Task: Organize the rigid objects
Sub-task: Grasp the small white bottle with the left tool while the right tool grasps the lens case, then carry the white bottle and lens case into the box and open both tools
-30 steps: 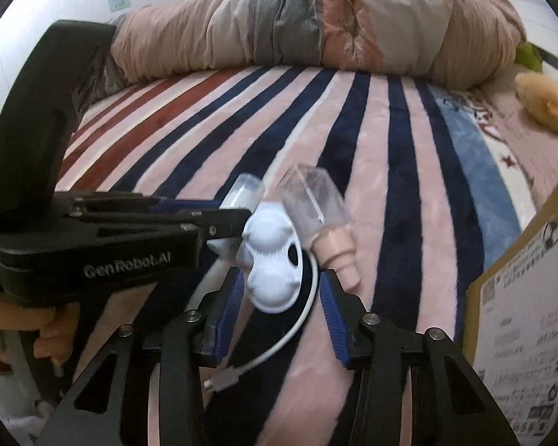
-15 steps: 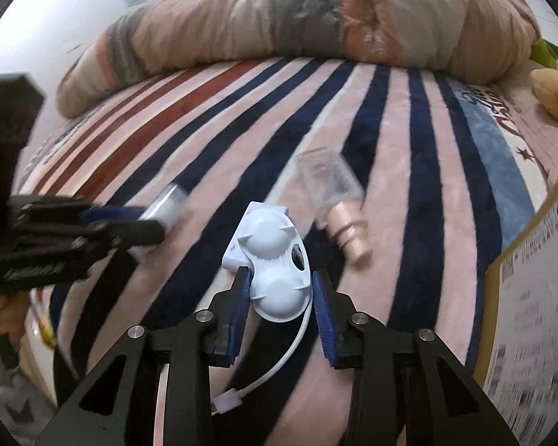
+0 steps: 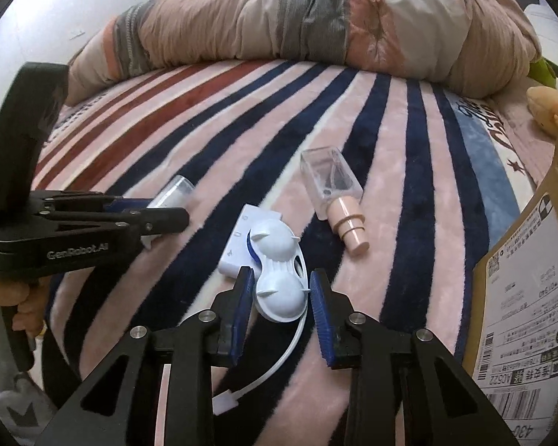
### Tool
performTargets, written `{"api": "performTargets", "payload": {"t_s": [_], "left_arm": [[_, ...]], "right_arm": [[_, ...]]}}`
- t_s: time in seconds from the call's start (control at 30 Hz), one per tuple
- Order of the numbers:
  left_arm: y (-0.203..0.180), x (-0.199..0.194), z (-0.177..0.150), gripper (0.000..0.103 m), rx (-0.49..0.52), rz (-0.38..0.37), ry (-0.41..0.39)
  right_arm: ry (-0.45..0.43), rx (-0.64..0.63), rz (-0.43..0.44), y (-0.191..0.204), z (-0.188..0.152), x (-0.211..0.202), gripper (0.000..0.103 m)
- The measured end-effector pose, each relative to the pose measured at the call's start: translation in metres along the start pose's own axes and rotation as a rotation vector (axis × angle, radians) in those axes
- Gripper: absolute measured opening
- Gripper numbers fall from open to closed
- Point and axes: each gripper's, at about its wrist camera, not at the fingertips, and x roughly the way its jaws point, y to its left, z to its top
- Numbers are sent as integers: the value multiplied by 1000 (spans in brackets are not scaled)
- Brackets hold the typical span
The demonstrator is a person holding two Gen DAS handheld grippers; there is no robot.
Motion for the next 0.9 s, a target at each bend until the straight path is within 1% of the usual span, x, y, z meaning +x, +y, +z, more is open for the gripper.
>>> {"api": "performTargets", "payload": {"t_s": [0.1, 0.23, 0.27, 0.33, 0.4, 0.47, 0.57, 0.63, 0.67, 0.7, 0.8, 0.87, 0.9], "left_arm": [[1, -4, -1, 22, -2, -7, -1], [5, -15, -4, 22, 9, 9, -8], [6, -18, -6, 22, 14, 16, -7], [9, -21, -9, 22, 30, 25, 10], [9, -20, -13, 22, 51, 28, 29], [11, -17, -16, 22, 45, 30, 35], [13, -15, -16, 24, 22, 21, 23], [13, -13, -16, 24, 19, 23, 21], [13, -12, -16, 22, 23, 30, 21], [13, -13, -17, 21, 25, 34, 15], [12, -21, -16, 21, 19, 34, -1], [11, -32, -14, 21, 20, 41, -20], [9, -40, -12, 21, 20, 40, -35]], "right_arm": [[-9, -3, 41, 2, 1, -7, 26], [-17, -31, 113, 13, -2, -19, 26], [-14, -53, 133, 19, -4, -21, 26], [24, -93, 175, 28, -9, -18, 26], [48, -125, 176, 37, -15, -11, 27], [72, -141, 167, 42, -20, -1, 28], [64, -149, 191, 42, -23, 7, 39], [50, -154, 198, 42, -23, 9, 39], [46, -162, 201, 43, -22, 10, 36], [46, -172, 195, 44, -23, 10, 27], [27, -192, 165, 50, -21, 2, 27], [-3, -196, 177, 53, -16, -11, 27], [-28, -198, 190, 56, -11, -24, 27]]}}
